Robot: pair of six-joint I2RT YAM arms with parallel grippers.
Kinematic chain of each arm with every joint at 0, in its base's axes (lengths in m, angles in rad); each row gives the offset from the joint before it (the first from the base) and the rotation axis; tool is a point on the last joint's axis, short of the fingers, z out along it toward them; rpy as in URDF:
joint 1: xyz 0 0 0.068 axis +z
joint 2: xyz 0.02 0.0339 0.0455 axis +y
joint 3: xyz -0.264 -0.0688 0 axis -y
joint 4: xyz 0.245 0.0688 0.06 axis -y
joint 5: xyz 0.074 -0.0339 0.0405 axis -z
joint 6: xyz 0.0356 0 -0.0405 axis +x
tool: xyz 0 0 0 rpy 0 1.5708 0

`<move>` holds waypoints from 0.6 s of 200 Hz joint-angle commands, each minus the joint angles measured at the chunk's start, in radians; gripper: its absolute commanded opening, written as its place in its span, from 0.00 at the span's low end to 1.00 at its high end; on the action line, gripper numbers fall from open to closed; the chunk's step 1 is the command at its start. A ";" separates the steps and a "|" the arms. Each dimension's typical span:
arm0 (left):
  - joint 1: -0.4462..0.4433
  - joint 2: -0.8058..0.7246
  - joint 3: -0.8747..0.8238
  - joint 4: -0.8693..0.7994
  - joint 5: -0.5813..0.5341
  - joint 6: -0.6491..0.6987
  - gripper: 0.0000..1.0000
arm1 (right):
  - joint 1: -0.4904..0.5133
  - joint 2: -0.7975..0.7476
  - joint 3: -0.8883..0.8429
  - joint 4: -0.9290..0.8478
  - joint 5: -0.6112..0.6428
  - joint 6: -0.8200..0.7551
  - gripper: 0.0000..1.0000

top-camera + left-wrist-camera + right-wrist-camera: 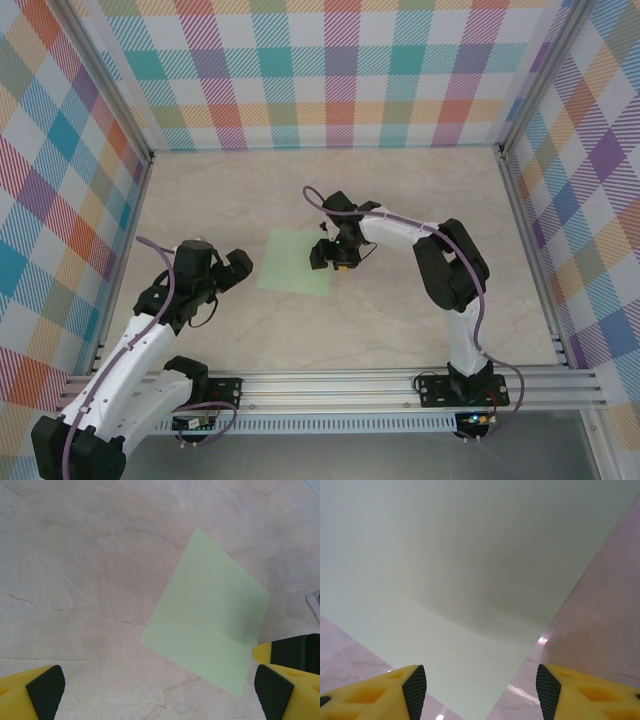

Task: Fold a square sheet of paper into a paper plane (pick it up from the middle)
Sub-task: Move the square sheet of paper to the center of the table.

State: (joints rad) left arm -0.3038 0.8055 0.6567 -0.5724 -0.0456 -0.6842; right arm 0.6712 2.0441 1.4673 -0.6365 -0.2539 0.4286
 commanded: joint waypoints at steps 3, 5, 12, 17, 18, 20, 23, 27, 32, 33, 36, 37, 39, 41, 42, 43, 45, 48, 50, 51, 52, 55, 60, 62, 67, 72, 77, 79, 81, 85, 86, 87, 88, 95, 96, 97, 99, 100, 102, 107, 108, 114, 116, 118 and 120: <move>0.014 0.007 -0.011 0.015 0.019 0.020 1.00 | 0.031 -0.048 0.004 0.055 -0.069 0.054 0.63; 0.014 0.007 -0.011 0.015 0.017 0.020 1.00 | 0.033 -0.045 0.006 0.062 -0.073 0.061 0.63; 0.014 0.008 -0.012 0.016 0.013 0.016 1.00 | 0.040 -0.031 0.015 0.076 -0.083 0.086 0.63; 0.014 0.008 -0.014 0.014 0.013 0.015 1.00 | 0.048 -0.017 0.024 0.086 -0.088 0.102 0.63; 0.014 0.009 -0.014 0.014 0.012 0.016 1.00 | 0.048 -0.014 0.025 0.087 -0.090 0.106 0.63; 0.014 0.009 -0.014 0.014 0.012 0.016 1.00 | 0.050 -0.008 0.028 0.090 -0.093 0.110 0.62; 0.014 0.010 -0.013 0.013 0.012 0.016 1.00 | 0.052 -0.001 0.032 0.093 -0.097 0.120 0.62; 0.014 0.010 -0.012 0.011 0.013 0.016 1.00 | 0.057 0.009 0.039 0.095 -0.102 0.131 0.62; 0.014 0.011 -0.011 0.006 0.013 0.016 1.00 | 0.060 0.020 0.043 0.097 -0.104 0.144 0.62; 0.014 0.013 -0.011 0.005 0.013 0.017 1.00 | 0.061 0.022 0.044 0.096 -0.104 0.146 0.62; 0.014 0.012 -0.010 0.002 0.013 0.017 1.00 | 0.062 0.028 0.046 0.095 -0.102 0.152 0.62; 0.014 0.012 -0.009 0.002 0.014 0.018 1.00 | 0.063 0.030 0.047 0.095 -0.101 0.153 0.62; 0.014 0.012 -0.008 0.000 0.015 0.020 1.00 | 0.064 0.033 0.047 0.096 -0.100 0.154 0.61; 0.014 0.012 -0.008 -0.002 0.015 0.021 1.00 | 0.065 0.036 0.047 0.096 -0.098 0.158 0.61; 0.014 0.012 -0.007 -0.003 0.015 0.021 1.00 | 0.065 0.036 0.047 0.096 -0.098 0.159 0.61; 0.014 0.012 -0.007 -0.004 0.014 0.021 1.00 | 0.065 0.038 0.046 0.095 -0.097 0.161 0.61; 0.014 0.011 -0.006 -0.005 0.015 0.021 1.00 | 0.065 0.042 0.045 0.095 -0.094 0.162 0.61; 0.014 0.012 -0.005 -0.008 0.017 0.023 1.00 | 0.065 0.043 0.045 0.094 -0.091 0.164 0.61; 0.014 0.011 -0.005 -0.011 0.017 0.023 1.00 | 0.065 0.046 0.044 0.094 -0.088 0.166 0.61; 0.014 0.010 -0.005 -0.011 0.017 0.023 1.00 | 0.065 0.047 0.042 0.093 -0.087 0.166 0.61; 0.014 0.010 -0.005 -0.011 0.018 0.024 1.00 | 0.065 0.048 0.041 0.089 -0.085 0.166 0.61; 0.014 0.009 -0.005 -0.012 0.018 0.026 1.00 | 0.066 0.051 0.039 0.087 -0.081 0.166 0.61; 0.014 0.008 -0.005 -0.014 0.017 0.027 1.00 | 0.065 0.052 0.034 0.084 -0.075 0.161 0.61; 0.014 0.008 -0.005 -0.015 0.018 0.027 1.00 | 0.065 0.053 0.032 0.082 -0.073 0.160 0.61; 0.013 0.006 -0.005 -0.016 0.020 0.028 1.00 | 0.065 0.054 0.026 0.078 -0.068 0.152 0.61; 0.013 0.004 -0.006 -0.016 0.021 0.028 1.00 | 0.065 0.051 0.018 0.071 -0.062 0.144 0.61; 0.014 0.003 -0.006 -0.015 0.023 0.029 1.00 | 0.065 0.050 0.010 0.062 -0.051 0.136 0.60; 0.014 0.003 -0.006 -0.015 0.024 0.029 1.00 | 0.065 0.049 0.008 0.059 -0.046 0.131 0.60; 0.014 0.003 -0.006 -0.015 0.024 0.028 1.00 | 0.064 0.049 0.003 0.057 -0.042 0.128 0.60; 0.014 0.004 -0.006 -0.014 0.027 0.029 1.00 | 0.062 0.045 -0.006 0.050 -0.033 0.119 0.60; 0.014 0.004 -0.006 -0.014 0.027 0.028 1.00 | 0.062 0.043 -0.008 0.049 -0.030 0.116 0.60; 0.014 0.004 -0.006 -0.014 0.028 0.028 1.00 | 0.062 0.043 -0.011 0.047 -0.028 0.113 0.60; 0.014 0.004 -0.006 -0.014 0.028 0.028 1.00 | 0.061 0.042 -0.015 0.045 -0.025 0.110 0.59; 0.014 0.004 -0.005 -0.014 0.034 0.028 1.00 | 0.057 0.033 -0.036 0.037 -0.008 0.091 0.59; 0.014 0.004 -0.004 -0.013 0.035 0.028 1.00 | 0.055 0.029 -0.043 0.032 -0.004 0.087 0.59; 0.014 0.004 -0.004 -0.012 0.036 0.028 1.00 | 0.055 0.029 -0.043 0.032 -0.004 0.087 0.59; 0.014 0.004 -0.003 -0.012 0.038 0.029 1.00 | 0.053 0.027 -0.049 0.029 0.001 0.081 0.58; 0.014 0.004 -0.004 -0.011 0.039 0.029 1.00 | 0.051 0.024 -0.053 0.027 0.003 0.078 0.58; 0.014 0.005 -0.003 -0.011 0.041 0.030 1.00 | 0.049 0.022 -0.060 0.024 0.007 0.072 0.57; 0.014 0.006 -0.002 -0.008 0.047 0.029 1.00 | 0.041 0.014 -0.077 0.017 0.013 0.057 0.56; 0.014 0.007 -0.002 -0.007 0.048 0.029 1.00 | 0.039 0.012 -0.080 0.015 0.014 0.054 0.56; 0.015 0.009 -0.002 -0.003 0.059 0.031 1.00 | 0.027 0.000 -0.102 0.009 0.021 0.036 0.56; 0.014 0.009 -0.002 -0.002 0.061 0.032 1.00 | 0.023 -0.005 -0.109 0.007 0.023 0.028 0.56; 0.014 0.010 -0.002 0.000 0.065 0.032 1.00 | 0.020 -0.009 -0.116 0.005 0.024 0.022 0.56; 0.014 0.009 -0.002 0.002 0.069 0.032 1.00 | 0.015 -0.014 -0.124 0.003 0.026 0.015 0.56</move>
State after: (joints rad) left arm -0.3038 0.8162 0.6567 -0.5735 -0.0219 -0.6746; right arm 0.7238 2.0701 1.4303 -0.5426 -0.2966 0.5247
